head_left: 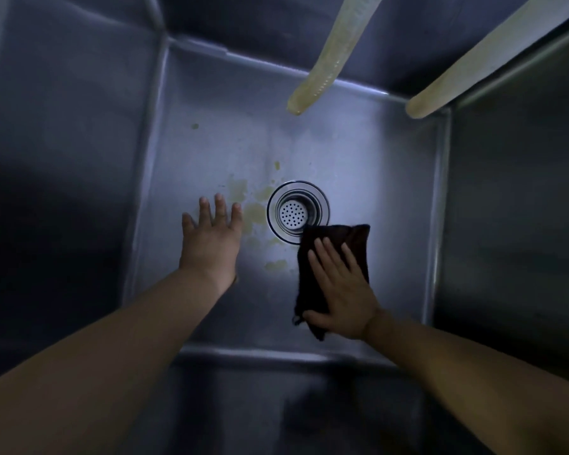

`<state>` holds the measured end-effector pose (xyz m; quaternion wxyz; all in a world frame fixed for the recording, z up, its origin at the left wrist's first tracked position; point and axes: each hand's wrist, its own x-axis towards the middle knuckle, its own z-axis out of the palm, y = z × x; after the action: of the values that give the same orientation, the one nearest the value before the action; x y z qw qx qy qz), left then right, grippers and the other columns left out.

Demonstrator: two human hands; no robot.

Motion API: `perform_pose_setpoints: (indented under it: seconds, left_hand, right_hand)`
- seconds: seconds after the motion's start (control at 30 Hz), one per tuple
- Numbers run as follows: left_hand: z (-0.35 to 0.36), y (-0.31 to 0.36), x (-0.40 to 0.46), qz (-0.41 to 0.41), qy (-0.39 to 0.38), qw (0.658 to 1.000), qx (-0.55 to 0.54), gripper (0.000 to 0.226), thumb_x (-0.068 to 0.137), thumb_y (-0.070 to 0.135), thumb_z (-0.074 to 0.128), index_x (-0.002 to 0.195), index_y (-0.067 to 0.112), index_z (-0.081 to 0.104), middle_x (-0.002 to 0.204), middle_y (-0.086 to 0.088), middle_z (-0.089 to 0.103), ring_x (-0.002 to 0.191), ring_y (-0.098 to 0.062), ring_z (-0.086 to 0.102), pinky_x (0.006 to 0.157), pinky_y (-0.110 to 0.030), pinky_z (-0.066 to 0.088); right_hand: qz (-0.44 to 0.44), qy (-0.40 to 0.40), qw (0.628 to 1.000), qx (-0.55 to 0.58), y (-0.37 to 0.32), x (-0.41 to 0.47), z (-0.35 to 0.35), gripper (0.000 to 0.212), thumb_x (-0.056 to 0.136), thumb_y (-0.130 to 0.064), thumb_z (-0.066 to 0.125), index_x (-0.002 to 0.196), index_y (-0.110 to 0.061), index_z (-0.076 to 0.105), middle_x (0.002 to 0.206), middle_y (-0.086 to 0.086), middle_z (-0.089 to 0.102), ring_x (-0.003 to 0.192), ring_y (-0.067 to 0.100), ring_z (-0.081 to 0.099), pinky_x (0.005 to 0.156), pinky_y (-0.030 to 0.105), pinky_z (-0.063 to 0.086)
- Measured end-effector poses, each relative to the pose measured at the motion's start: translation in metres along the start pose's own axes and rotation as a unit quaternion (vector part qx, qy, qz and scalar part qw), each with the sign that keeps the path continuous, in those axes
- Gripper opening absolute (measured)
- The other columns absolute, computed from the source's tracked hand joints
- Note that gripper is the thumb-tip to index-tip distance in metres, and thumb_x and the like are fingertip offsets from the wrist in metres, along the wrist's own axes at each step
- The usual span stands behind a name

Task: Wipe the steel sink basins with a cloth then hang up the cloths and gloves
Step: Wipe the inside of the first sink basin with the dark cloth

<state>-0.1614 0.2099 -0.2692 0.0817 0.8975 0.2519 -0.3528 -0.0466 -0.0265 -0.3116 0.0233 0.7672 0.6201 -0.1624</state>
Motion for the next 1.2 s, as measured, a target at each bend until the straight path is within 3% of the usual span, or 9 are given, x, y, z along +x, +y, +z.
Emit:
perform_pose_setpoints:
  seconds: [0.17, 0.3, 0.53, 0.63, 0.83, 0.93, 1.0, 1.07, 1.2]
  left_hand:
    - [0.007, -0.001, 0.004, -0.002, 0.025, 1.0, -0.007, 0.123, 0.064, 0.044, 0.08, 0.147, 0.016, -0.007, 0.156, -0.017, -0.007, 0.143, -0.039, -0.002, 0.113, -0.054, 0.015]
    - [0.008, -0.004, 0.001, 0.001, 0.039, 0.999, -0.015, 0.122, 0.064, 0.045, 0.08, 0.147, 0.019, -0.005, 0.157, -0.014, -0.008, 0.144, -0.037, -0.002, 0.113, -0.052, 0.015]
    - [0.005, -0.009, -0.007, 0.031, 0.045, 0.998, 0.032, 0.114, 0.074, 0.045, 0.069, 0.148, 0.018, -0.013, 0.156, -0.016, -0.014, 0.144, -0.035, -0.009, 0.114, -0.052, 0.008]
    - [0.006, -0.018, -0.017, 0.058, 0.067, 0.994, 0.064, 0.114, 0.076, 0.046, 0.067, 0.147, 0.018, -0.017, 0.157, -0.014, -0.013, 0.144, -0.03, -0.01, 0.115, -0.05, 0.005]
    - [0.009, -0.008, -0.035, 0.153, 0.06, 0.984, 0.066, 0.089, 0.085, 0.037, 0.054, 0.15, 0.011, -0.001, 0.158, -0.014, 0.001, 0.145, -0.025, 0.007, 0.115, -0.041, 0.012]
    - [0.016, 0.015, -0.041, 0.303, 0.133, 0.94, 0.086, 0.063, 0.084, 0.024, 0.03, 0.144, 0.006, 0.034, 0.15, -0.017, 0.031, 0.136, -0.026, 0.036, 0.111, -0.043, 0.031]
    - [0.024, 0.032, -0.043, 0.375, 0.122, 0.912, 0.116, 0.066, 0.083, 0.02, 0.016, 0.149, 0.008, 0.017, 0.156, -0.015, 0.011, 0.144, -0.027, 0.015, 0.116, -0.049, 0.01]
    - [0.033, 0.044, -0.041, 0.398, 0.072, 0.901, 0.156, 0.065, 0.092, 0.022, 0.021, 0.149, 0.009, -0.009, 0.156, -0.01, -0.015, 0.143, -0.027, -0.014, 0.111, -0.05, -0.016]
    - [0.039, 0.042, -0.034, 0.374, 0.041, 0.912, 0.165, 0.081, 0.093, 0.04, 0.041, 0.149, 0.014, -0.01, 0.158, -0.004, -0.014, 0.142, -0.023, -0.022, 0.101, -0.046, -0.031]
  right_hand:
    - [0.036, 0.005, 0.999, 0.003, -0.008, 0.037, -0.001, 0.093, 0.084, -0.066, 0.038, 0.149, -0.003, 0.014, 0.156, 0.019, 0.011, 0.146, 0.032, 0.006, 0.117, 0.054, 0.007]
    - [0.033, -0.006, 0.999, 0.018, -0.036, 0.038, 0.0, 0.093, 0.084, -0.063, 0.041, 0.147, 0.0, 0.016, 0.154, 0.024, 0.014, 0.145, 0.038, 0.006, 0.116, 0.056, 0.007]
    - [-0.202, -0.051, 0.978, 0.024, -0.042, -0.011, 0.011, 0.082, 0.087, -0.053, 0.044, 0.149, -0.006, 0.021, 0.156, 0.015, 0.018, 0.146, 0.029, 0.008, 0.118, 0.048, 0.007]
    - [-0.243, -0.047, 0.969, 0.021, -0.014, -0.018, 0.004, 0.078, 0.089, -0.053, 0.04, 0.148, -0.006, 0.021, 0.155, 0.014, 0.019, 0.145, 0.029, 0.012, 0.117, 0.048, 0.01]
    - [-0.128, 0.007, 0.986, 0.107, -0.012, -0.01, -0.013, 0.105, 0.073, -0.053, 0.07, 0.144, 0.006, 0.02, 0.152, 0.024, 0.012, 0.145, 0.034, 0.009, 0.119, 0.045, 0.009]
    - [-0.065, 0.034, 0.983, 0.168, -0.006, -0.02, -0.02, 0.104, 0.073, -0.044, 0.074, 0.143, 0.006, 0.017, 0.151, 0.027, 0.012, 0.145, 0.034, 0.008, 0.119, 0.043, 0.01]
    - [-0.032, 0.055, 0.984, 0.168, 0.0, -0.028, -0.022, 0.097, 0.075, -0.037, 0.073, 0.143, 0.004, 0.018, 0.15, 0.028, 0.015, 0.143, 0.034, 0.011, 0.117, 0.044, 0.016]
    - [-0.043, 0.068, 0.986, 0.146, 0.001, -0.033, -0.02, 0.09, 0.076, -0.03, 0.073, 0.141, 0.005, 0.022, 0.149, 0.028, 0.019, 0.142, 0.035, 0.016, 0.115, 0.047, 0.023]
    - [-0.107, 0.058, 0.987, 0.101, -0.004, -0.023, -0.01, 0.079, 0.08, -0.028, 0.069, 0.14, 0.01, 0.032, 0.148, 0.028, 0.023, 0.14, 0.04, 0.023, 0.113, 0.051, 0.026]
